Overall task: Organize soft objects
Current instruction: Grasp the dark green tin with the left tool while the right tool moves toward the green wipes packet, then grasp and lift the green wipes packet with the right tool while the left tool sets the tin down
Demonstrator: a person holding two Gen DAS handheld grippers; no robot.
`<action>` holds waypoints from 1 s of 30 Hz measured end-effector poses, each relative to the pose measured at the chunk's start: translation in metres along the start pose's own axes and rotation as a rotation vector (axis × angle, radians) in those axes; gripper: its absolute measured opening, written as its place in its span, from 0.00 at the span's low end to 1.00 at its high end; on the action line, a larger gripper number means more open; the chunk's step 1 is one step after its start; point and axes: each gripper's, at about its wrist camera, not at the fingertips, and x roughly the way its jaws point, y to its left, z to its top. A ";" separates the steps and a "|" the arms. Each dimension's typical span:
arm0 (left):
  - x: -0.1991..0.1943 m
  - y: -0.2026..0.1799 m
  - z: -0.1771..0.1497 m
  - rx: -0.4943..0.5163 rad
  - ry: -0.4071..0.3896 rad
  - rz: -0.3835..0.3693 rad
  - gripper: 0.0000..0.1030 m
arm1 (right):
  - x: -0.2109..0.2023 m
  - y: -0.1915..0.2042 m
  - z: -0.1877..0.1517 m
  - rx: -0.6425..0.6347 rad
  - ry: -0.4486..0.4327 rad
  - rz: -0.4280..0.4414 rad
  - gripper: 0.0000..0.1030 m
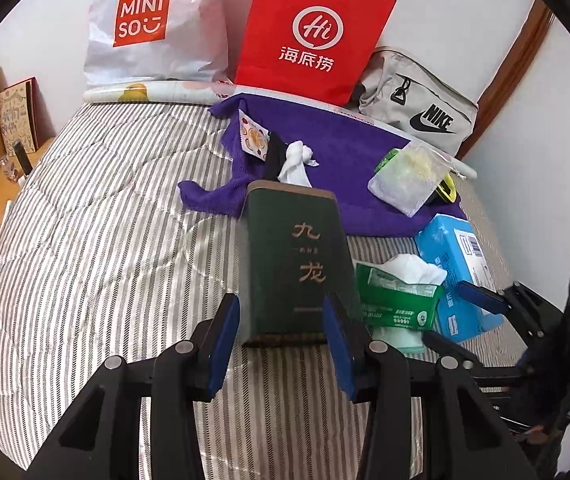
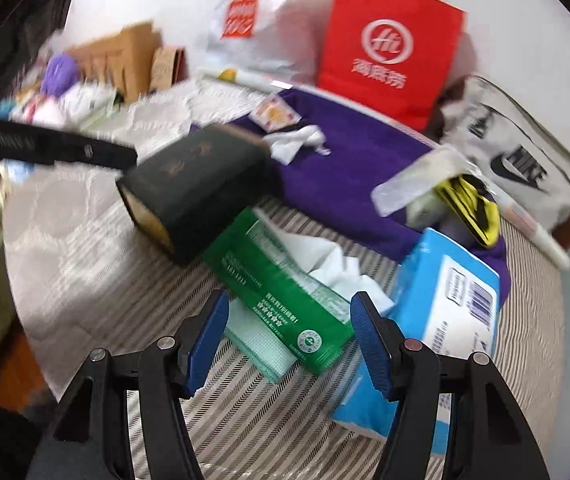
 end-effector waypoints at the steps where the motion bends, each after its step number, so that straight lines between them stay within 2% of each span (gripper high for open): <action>1: 0.000 0.001 -0.001 -0.004 -0.001 0.000 0.40 | 0.003 0.003 0.000 -0.021 0.007 -0.006 0.61; 5: 0.002 0.007 -0.003 -0.007 -0.003 -0.016 0.40 | 0.018 0.007 0.002 -0.085 0.037 -0.016 0.66; 11: 0.005 0.009 -0.002 0.004 -0.001 -0.032 0.40 | 0.047 0.016 0.008 -0.176 0.093 -0.048 0.67; 15: 0.007 0.013 -0.003 -0.005 0.004 -0.038 0.40 | 0.058 0.020 0.008 -0.160 0.116 -0.030 0.68; 17: 0.008 0.016 -0.004 -0.013 0.007 -0.041 0.40 | 0.061 0.011 0.008 -0.080 0.138 0.031 0.62; 19: 0.008 0.019 -0.005 -0.025 0.010 -0.044 0.40 | 0.062 0.001 0.008 0.016 0.160 0.111 0.43; 22: 0.008 0.021 -0.008 -0.034 0.018 -0.051 0.40 | 0.057 -0.001 0.004 0.037 0.159 0.073 0.22; 26: 0.005 0.021 -0.014 -0.033 0.020 -0.043 0.40 | 0.045 0.006 -0.003 0.061 0.157 0.083 0.13; 30: 0.001 0.019 -0.020 -0.021 0.022 -0.029 0.40 | 0.029 0.011 -0.008 0.111 0.131 0.176 0.08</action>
